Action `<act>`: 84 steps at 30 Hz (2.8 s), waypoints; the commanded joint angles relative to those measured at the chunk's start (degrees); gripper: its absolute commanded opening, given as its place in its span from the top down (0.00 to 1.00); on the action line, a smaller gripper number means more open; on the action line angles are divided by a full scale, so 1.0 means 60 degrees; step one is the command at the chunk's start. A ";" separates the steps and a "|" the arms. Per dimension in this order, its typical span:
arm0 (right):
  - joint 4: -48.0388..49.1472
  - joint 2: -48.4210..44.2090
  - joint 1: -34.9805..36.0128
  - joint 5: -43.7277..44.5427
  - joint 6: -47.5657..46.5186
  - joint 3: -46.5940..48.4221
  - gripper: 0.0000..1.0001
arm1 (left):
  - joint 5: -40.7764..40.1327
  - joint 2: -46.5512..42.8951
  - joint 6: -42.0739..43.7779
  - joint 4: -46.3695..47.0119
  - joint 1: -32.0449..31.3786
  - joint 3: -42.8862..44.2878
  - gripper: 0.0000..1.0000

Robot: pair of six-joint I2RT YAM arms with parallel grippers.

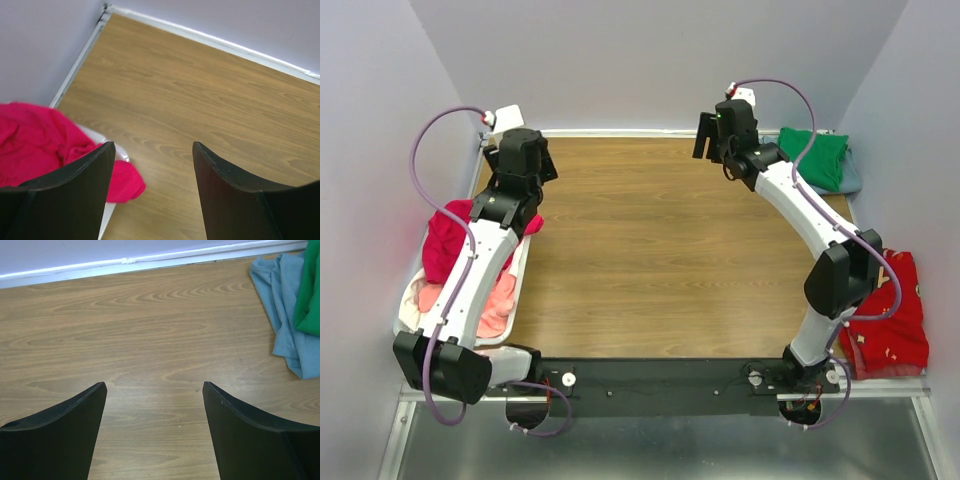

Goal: Fold and stack the t-shirts
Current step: Grab the tshirt from the pile

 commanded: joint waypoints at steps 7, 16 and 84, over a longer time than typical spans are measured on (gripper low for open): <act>-0.0251 0.0641 0.0130 -0.0441 0.0315 -0.0216 0.14 | 0.0619 -0.0857 -0.1108 -0.1588 0.1878 -0.0641 0.30; -0.0251 0.1065 0.0130 -0.0383 0.0271 -0.0084 0.14 | 0.1982 -0.0536 -0.1181 -0.1677 0.3429 -0.1491 0.37; -0.0544 0.1623 0.0130 0.0539 -0.0065 0.0984 0.15 | 0.4649 -0.0740 -0.0303 -0.0255 0.3770 0.0276 1.00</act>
